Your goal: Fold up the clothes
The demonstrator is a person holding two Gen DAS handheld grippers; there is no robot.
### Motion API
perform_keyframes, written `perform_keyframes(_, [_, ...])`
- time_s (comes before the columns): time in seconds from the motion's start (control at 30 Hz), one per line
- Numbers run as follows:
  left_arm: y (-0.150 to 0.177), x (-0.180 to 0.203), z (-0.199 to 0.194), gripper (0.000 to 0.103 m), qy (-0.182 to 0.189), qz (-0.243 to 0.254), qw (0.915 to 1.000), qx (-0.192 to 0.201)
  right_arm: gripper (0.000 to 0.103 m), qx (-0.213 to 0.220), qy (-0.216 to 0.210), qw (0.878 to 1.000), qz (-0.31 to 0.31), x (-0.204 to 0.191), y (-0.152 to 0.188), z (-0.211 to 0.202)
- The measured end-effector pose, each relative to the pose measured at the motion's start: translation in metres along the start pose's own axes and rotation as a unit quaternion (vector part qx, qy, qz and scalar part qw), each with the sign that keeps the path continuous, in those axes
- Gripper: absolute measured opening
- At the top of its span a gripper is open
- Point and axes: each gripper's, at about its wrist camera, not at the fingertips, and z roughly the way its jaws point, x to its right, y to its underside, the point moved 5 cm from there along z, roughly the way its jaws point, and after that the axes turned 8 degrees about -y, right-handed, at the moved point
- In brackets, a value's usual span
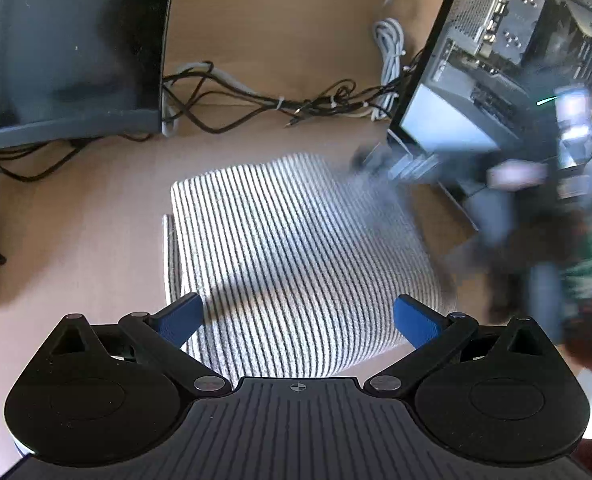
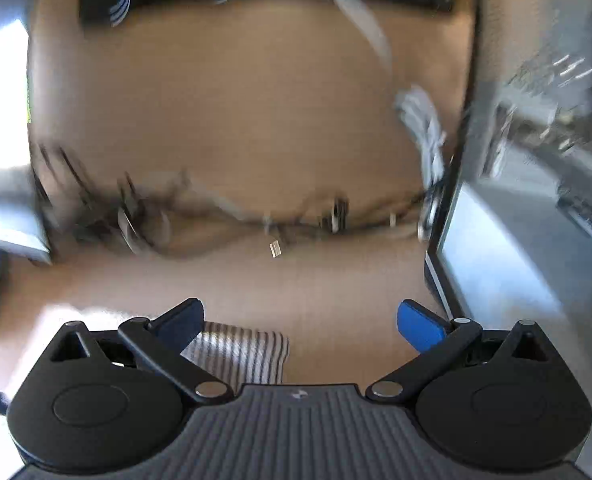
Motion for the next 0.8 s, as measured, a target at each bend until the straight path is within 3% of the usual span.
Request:
perform_keyframes(0.03, [-0.001, 0.001, -0.003, 0.103, 0.007, 0.002, 0.9999, 0.008, 0.103, -0.022, 0.008, 1.000, -0.001, 0.001, 0.008, 0.016])
perform_keyframes(0.13, [-0.004, 0.007, -0.014, 0.103, 0.044, 0.012, 0.9984, 0.035, 0.103, -0.033, -0.008, 0.998, 0.048, 0.014, 0.015, 0.035])
perform_keyframes(0.23, [-0.002, 0.010, -0.008, 0.103, 0.059, 0.010, 0.9979, 0.026, 0.103, -0.039, -0.025, 0.998, 0.051, 0.019, 0.014, 0.037])
perform_keyframes(0.37, [0.006, 0.002, 0.007, 0.103, 0.045, -0.010, 0.9989, -0.003, 0.103, 0.008, -0.042, 0.998, 0.056, 0.019, 0.017, -0.006])
perform_keyframes(0.5, [0.005, -0.005, 0.012, 0.103, 0.052, -0.036, 0.9980, -0.009, 0.103, 0.052, -0.054, 0.996, 0.049, 0.014, 0.042, -0.059])
perform_keyframes(0.67, [0.006, -0.010, 0.020, 0.103, 0.054, -0.057, 0.9967, -0.020, 0.103, 0.024, -0.045, 0.999, -0.003, 0.004, 0.088, -0.070])
perform_keyframes(0.8, [0.006, -0.004, 0.026, 0.103, 0.047, -0.042, 0.9978, -0.018, 0.103, 0.021, -0.009, 1.000, -0.014, 0.007, 0.090, -0.061])
